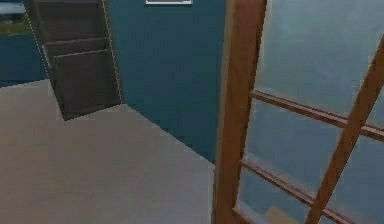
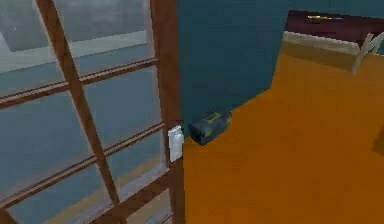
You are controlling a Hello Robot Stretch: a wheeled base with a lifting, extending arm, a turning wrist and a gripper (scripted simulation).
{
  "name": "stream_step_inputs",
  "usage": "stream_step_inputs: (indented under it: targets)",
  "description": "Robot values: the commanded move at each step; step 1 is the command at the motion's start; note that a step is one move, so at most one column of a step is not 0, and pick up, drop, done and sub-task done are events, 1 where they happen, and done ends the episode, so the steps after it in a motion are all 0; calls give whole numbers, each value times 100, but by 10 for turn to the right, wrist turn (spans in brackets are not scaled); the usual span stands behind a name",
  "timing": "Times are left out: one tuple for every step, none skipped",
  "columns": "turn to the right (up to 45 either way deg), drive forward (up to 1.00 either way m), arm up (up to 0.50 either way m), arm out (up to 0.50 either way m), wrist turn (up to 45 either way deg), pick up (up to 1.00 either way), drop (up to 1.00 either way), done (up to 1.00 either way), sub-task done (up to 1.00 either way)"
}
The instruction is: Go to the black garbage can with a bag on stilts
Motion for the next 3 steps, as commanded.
stream_step_inputs:
  targets:
    - [-420,0,0,0,0,0,0,0,0]
    - [0,100,0,0,0,0,0,0,0]
    - [0,100,0,0,0,0,0,0,0]
